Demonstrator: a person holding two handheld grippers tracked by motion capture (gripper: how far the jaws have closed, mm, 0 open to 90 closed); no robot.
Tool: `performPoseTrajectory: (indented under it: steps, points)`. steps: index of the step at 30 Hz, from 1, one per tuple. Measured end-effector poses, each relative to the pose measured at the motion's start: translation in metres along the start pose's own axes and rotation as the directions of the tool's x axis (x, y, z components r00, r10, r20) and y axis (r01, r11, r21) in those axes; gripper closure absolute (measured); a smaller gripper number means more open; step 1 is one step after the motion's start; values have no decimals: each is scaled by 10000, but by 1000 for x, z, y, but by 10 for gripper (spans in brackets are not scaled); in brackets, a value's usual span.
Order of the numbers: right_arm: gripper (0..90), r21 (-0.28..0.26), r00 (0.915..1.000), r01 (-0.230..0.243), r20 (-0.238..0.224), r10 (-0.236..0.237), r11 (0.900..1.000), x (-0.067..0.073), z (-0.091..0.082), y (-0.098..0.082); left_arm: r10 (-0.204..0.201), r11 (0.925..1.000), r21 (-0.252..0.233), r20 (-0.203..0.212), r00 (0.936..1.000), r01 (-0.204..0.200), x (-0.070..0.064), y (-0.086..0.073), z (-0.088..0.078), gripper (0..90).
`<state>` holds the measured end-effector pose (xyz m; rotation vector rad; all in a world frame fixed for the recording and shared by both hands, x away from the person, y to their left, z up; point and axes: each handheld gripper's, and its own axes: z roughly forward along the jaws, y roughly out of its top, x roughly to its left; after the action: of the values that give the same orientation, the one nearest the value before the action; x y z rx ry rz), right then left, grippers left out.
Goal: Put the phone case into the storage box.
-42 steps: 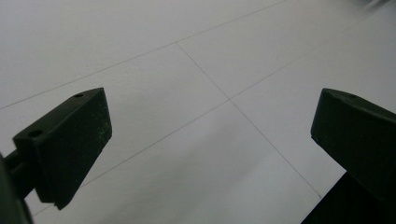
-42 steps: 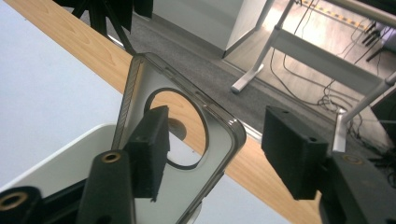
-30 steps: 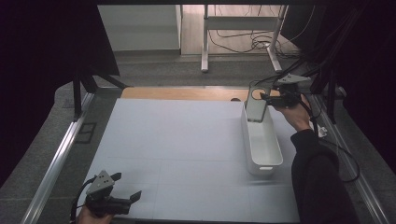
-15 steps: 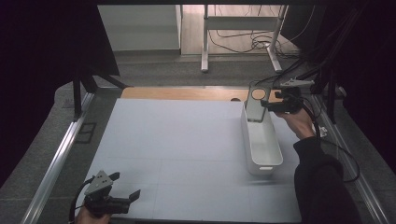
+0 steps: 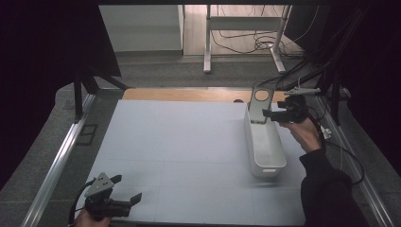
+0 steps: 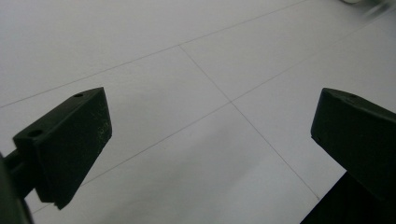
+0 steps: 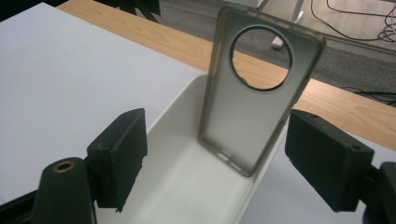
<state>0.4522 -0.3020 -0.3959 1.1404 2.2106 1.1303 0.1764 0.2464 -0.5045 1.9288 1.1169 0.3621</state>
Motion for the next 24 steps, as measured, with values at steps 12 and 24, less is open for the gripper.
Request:
performPoseTrajectory:
  steps: [12,24]
  points:
    - [115,287,9979,-324,-548,339,9991,15,-12,-13,-93,10000,28,291,9995,92,2,0,0,0]
    - [44,581,9980,-105,-609,141,9983,37,-23,-28,-22,10000,24,384,9993,21,2,0,0,0]
